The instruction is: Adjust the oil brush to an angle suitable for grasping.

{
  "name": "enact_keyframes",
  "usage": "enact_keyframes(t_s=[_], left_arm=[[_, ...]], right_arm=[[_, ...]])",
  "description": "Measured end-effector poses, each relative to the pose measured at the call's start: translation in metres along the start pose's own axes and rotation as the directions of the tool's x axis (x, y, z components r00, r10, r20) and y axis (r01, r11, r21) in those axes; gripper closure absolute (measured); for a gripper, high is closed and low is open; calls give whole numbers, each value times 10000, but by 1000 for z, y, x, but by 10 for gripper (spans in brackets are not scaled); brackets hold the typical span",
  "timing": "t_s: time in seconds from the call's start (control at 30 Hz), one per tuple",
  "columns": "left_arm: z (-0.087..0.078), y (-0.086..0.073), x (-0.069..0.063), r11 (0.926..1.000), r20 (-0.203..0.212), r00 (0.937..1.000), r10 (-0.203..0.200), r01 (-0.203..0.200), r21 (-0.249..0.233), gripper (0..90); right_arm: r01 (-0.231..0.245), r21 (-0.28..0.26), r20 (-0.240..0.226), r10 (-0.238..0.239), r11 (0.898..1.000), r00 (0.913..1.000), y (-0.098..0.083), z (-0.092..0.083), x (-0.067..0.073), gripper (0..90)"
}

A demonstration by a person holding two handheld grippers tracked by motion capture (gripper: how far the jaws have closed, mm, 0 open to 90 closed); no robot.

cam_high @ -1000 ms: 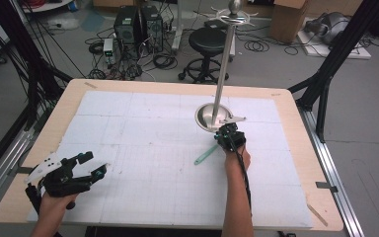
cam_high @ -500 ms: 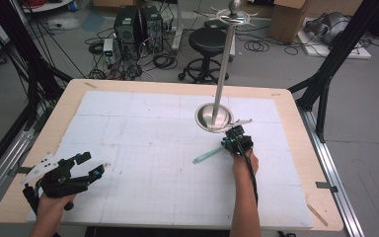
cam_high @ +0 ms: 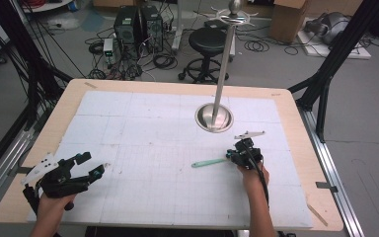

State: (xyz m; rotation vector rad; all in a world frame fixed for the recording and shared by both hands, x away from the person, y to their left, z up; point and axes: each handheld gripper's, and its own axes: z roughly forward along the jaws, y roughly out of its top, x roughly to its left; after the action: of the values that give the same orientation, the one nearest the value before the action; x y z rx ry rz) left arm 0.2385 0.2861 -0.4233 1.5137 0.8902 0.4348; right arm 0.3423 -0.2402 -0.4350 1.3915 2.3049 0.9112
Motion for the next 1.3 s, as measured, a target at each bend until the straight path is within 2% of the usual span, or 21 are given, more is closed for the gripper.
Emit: enact_keyframes(t_s=[0.53,0.6,0.63,0.67,0.7,0.73,0.77,0.8,0.9,1.03,1.13,1.23,1.3], left_arm=[[1,0,-1,10000,19,10000,32,-32,-17,209],[1,0,-2,10000,29,10000,42,-42,-34,209],[1,0,-2,10000,36,10000,10,-10,-36,209],[1,0,-2,10000,38,10000,11,-11,-27,209],[1,0,-2,10000,41,10000,4,-4,-12,209],[1,1,-2,10000,23,10000,36,-36,-7,209],[1,1,-2,10000,28,10000,59,-59,7,209],[2,1,-2,10000,38,10000,59,-59,16,209],[2,1,-3,10000,36,10000,72,-72,14,209],[2,0,-3,10000,68,10000,59,-59,14,209],[2,0,-3,10000,64,10000,51,-51,12,209],[3,0,-3,10000,64,10000,62,-62,31,209],[3,0,-3,10000,59,10000,58,-58,26,209]], right_arm=[[-51,-254,-450,40,9997,9990,-30,-22,11,894],[101,-676,-487,-134,9977,9987,-35,-27,14,893],[71,-885,-597,-124,9960,9981,-38,-30,16,893],[215,-1268,-847,-324,9917,9959,-41,-36,22,894],[215,-1268,-847,-324,9917,9959,-41,-36,22,894],[317,-1403,-1008,-461,9896,9938,-42,-40,26,893],[520,-1682,-1426,-765,9844,9868,-44,-44,38,893],[520,-1682,-1426,-765,9844,9868,-44,-44,38,893],[767,-1970,-1960,-1159,9774,9737,-47,-45,57,893],[1342,-1811,-2744,-1811,9743,9444,-47,-39,82,893],[1964,-1580,-3009,-2366,9677,9238,-45,-29,93,893],[2223,-1280,-3040,-2516,9665,9189,-42,-19,99,893],[2325,-1140,-2898,-2562,9659,9222,-39,-13,101,893]])
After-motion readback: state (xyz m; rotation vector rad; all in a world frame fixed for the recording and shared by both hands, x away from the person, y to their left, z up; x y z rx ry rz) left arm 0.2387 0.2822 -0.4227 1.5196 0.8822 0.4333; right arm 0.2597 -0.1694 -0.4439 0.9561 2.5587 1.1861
